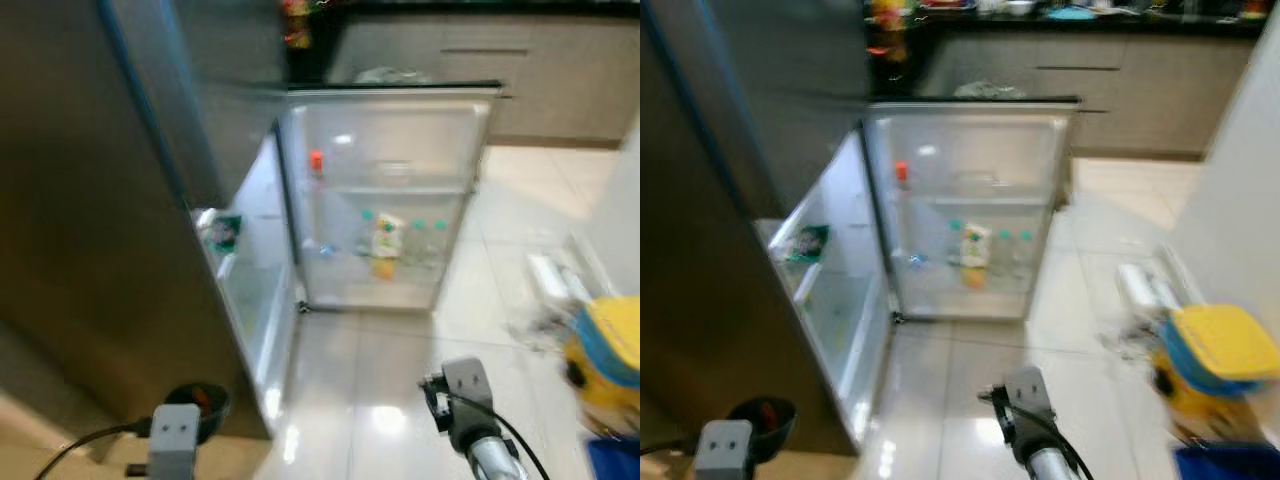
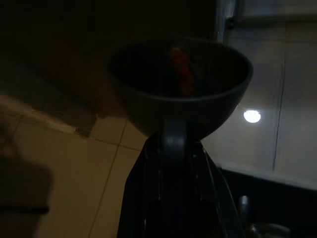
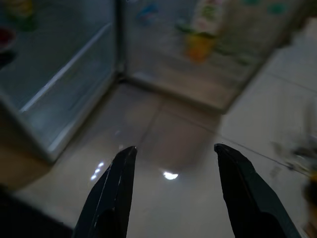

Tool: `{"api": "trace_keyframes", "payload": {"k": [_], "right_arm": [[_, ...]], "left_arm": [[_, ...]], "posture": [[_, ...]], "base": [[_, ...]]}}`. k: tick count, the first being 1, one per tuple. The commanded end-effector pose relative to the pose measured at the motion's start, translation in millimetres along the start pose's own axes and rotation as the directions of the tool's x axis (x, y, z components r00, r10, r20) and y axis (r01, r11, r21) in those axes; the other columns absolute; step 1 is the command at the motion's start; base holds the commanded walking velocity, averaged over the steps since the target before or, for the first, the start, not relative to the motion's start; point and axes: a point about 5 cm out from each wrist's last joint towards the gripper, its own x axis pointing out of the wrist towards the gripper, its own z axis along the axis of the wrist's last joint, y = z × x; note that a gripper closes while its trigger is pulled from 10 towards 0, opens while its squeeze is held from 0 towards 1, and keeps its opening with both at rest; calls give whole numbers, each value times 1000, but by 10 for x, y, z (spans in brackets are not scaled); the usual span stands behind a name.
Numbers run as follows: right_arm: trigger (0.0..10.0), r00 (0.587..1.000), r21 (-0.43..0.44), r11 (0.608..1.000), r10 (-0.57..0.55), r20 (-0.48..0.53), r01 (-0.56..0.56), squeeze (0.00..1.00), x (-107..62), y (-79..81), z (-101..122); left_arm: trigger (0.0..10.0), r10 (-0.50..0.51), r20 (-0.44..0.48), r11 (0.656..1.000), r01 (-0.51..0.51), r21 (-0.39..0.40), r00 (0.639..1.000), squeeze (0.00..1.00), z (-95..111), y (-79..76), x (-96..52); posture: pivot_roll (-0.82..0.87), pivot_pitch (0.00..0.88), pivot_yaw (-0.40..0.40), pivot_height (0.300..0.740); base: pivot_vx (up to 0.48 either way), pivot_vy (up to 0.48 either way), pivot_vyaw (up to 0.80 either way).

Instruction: Restocking fridge

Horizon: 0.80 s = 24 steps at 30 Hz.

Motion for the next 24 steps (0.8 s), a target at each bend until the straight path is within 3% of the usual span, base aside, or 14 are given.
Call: {"api": "trace_keyframes", "payload": {"k": [1,17,24], "right_arm": [[10000,1000,-2,1000,0,-25,0,0,-28,8,-59],[10000,1000,9,1000,-7,-21,7,0,-27,7,-58],[10000,1000,36,999,-4,-11,5,0,-31,12,-50]], "left_arm": [[10000,0,-12,1000,0,7,1000,0,-23,2,1],[10000,-25,-4,999,25,24,1000,0,8,-67,46],[10000,-22,-5,999,22,30,1000,0,9,-70,56]], "posture": [[-71,105,7,740],[-73,99,11,740],[-75,101,12,740]], "base": [[0,0,800],[0,-18,788],[0,-359,0]]}}
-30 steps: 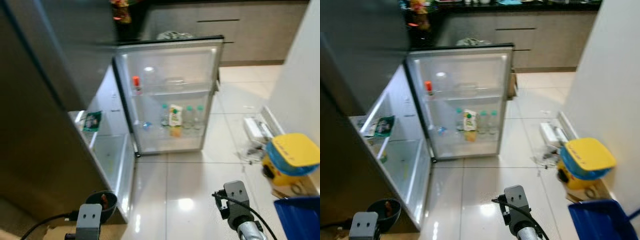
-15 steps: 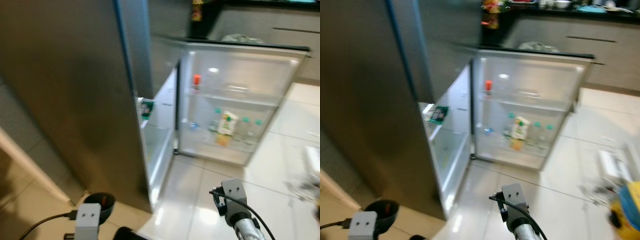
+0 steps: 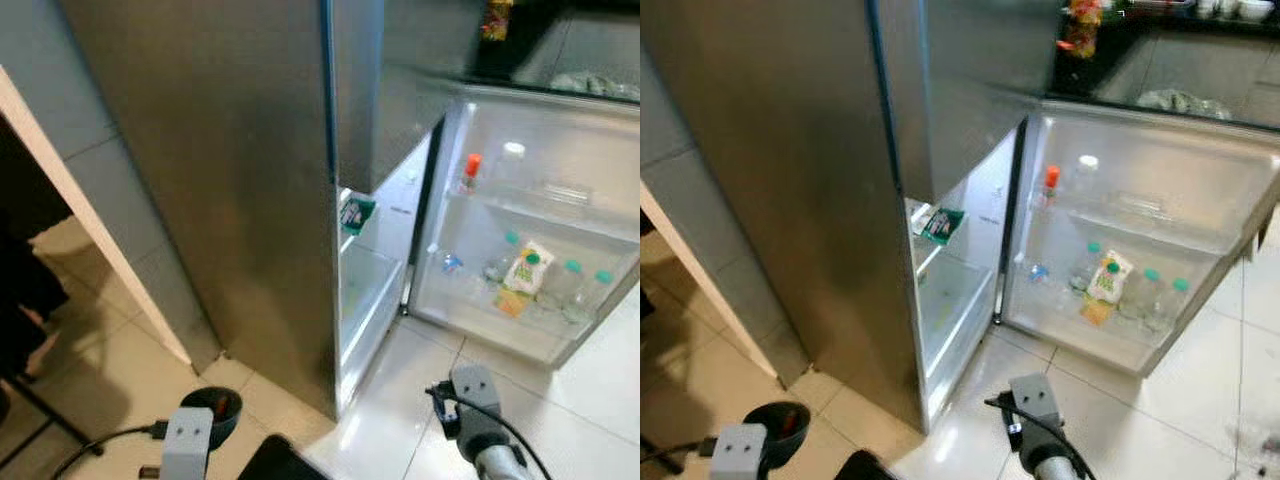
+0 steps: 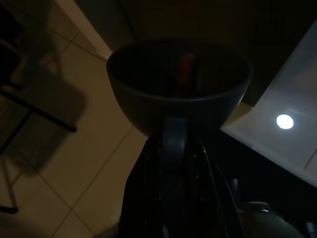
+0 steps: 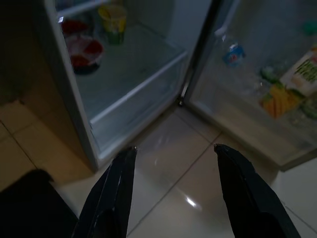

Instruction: Restocking fridge

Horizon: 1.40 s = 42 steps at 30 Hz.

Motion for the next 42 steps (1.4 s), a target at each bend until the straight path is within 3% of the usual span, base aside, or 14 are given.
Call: {"api": "trace_keyframes", "payload": {"k": [1,16,42], "right_arm": [[10000,999,2,1000,-7,-42,7,0,-68,-41,-115],[10000,999,-5,1000,0,-47,0,0,-81,-31,-130],[10000,999,-11,1000,0,-53,0,0,-85,-31,-135]], "left_arm": [[10000,-5,-16,1000,5,15,1000,0,-48,-15,-20],[10000,11,-27,1000,-11,15,1000,0,-61,-4,-8],[10000,44,-31,999,-44,4,999,0,-52,24,-5]], "posture": [[-75,101,12,740],[-75,105,13,740],[-75,110,11,740]], "base": [[0,-420,0],[0,-397,0],[0,-293,738]]}}
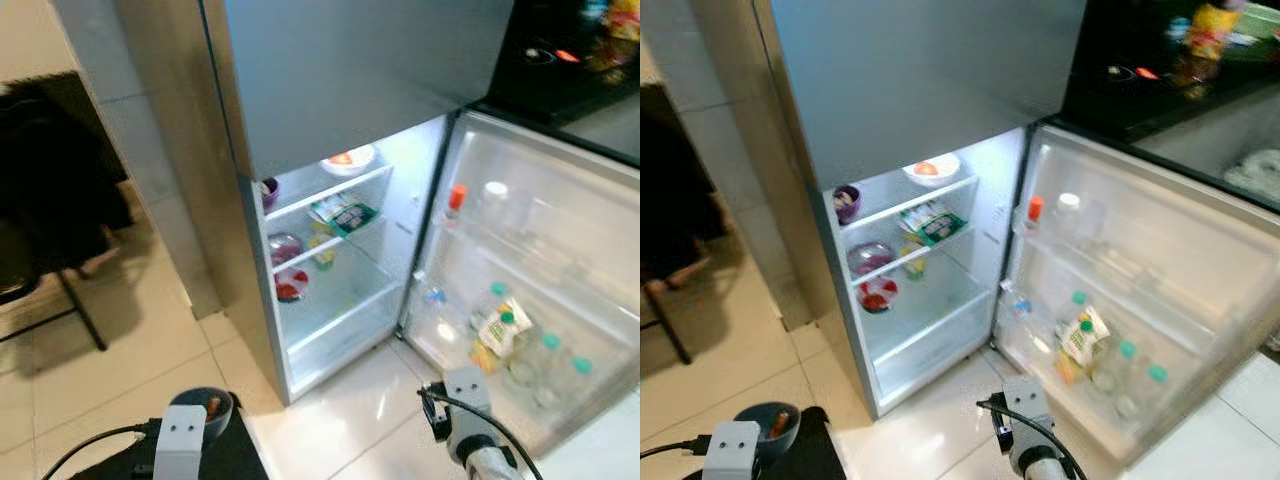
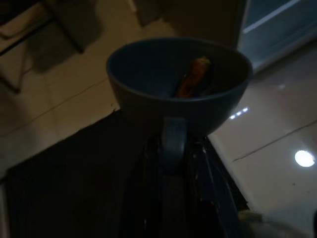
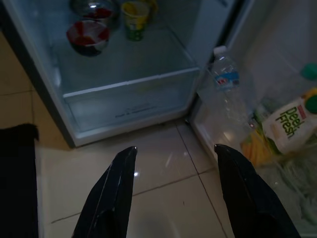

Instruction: Restocking fridge

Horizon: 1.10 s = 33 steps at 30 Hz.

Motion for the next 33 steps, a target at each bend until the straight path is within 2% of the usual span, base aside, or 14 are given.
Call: {"api": "trace_keyframes", "payload": {"k": [1,6,12,33], "right_arm": [[10000,1000,2,1000,2,-24,-2,0,-32,20,-59],[10000,1000,2,1000,2,-25,-2,0,-33,18,-60],[10000,1000,24,1000,14,-22,-13,0,-36,36,-60],[10000,999,16,999,33,-19,-32,0,-42,51,-61]], "left_arm": [[10000,6,8,1000,-6,4,1000,0,21,0,1],[10000,8,8,1000,-8,4,1000,0,22,0,-1],[10000,12,9,1000,-12,3,1000,0,27,1,-3],[10000,20,7,1000,-20,2,1000,0,21,3,-4]], "posture": [[-75,110,10,740],[-74,110,10,740],[-74,111,9,740],[-75,111,6,740]], "base": [[0,-266,619],[0,-269,619],[0,-267,0],[0,-268,0]]}}
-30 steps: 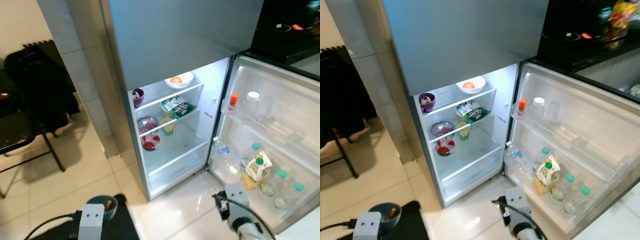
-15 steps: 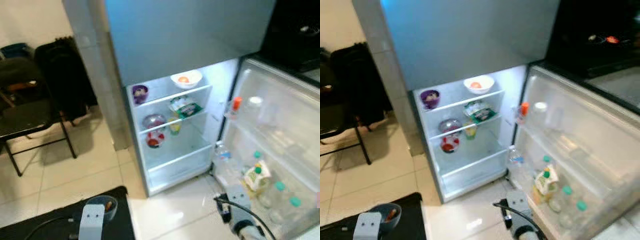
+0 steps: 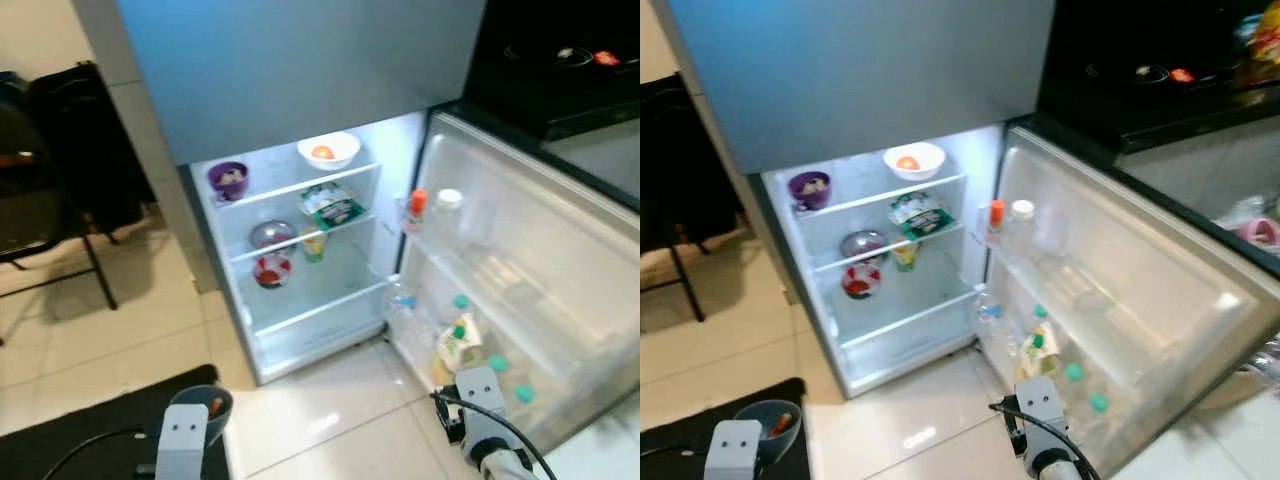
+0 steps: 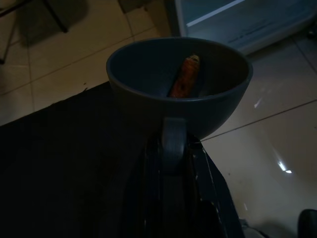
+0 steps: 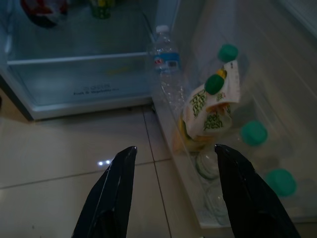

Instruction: Restocking fridge

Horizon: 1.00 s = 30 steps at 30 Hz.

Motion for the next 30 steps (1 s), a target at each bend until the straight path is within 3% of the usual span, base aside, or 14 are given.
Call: {"api": "trace_keyframes", "payload": {"k": [1,22,30], "right_arm": [[10000,1000,13,1000,21,-10,-21,0,-18,63,-29],[10000,993,33,992,119,27,-119,0,-22,194,31],[10000,992,24,992,121,19,-122,0,-32,194,16]], "left_arm": [[10000,13,-18,1000,-12,6,1000,0,-56,26,-26],[10000,109,-13,994,-109,19,994,0,-28,79,14],[10000,134,-26,991,-133,26,991,0,-39,91,22]], "posture": [[-75,111,6,740],[-78,107,7,740],[-78,111,7,740]], "base": [[0,-262,0],[0,-23,0],[300,0,0]]}}
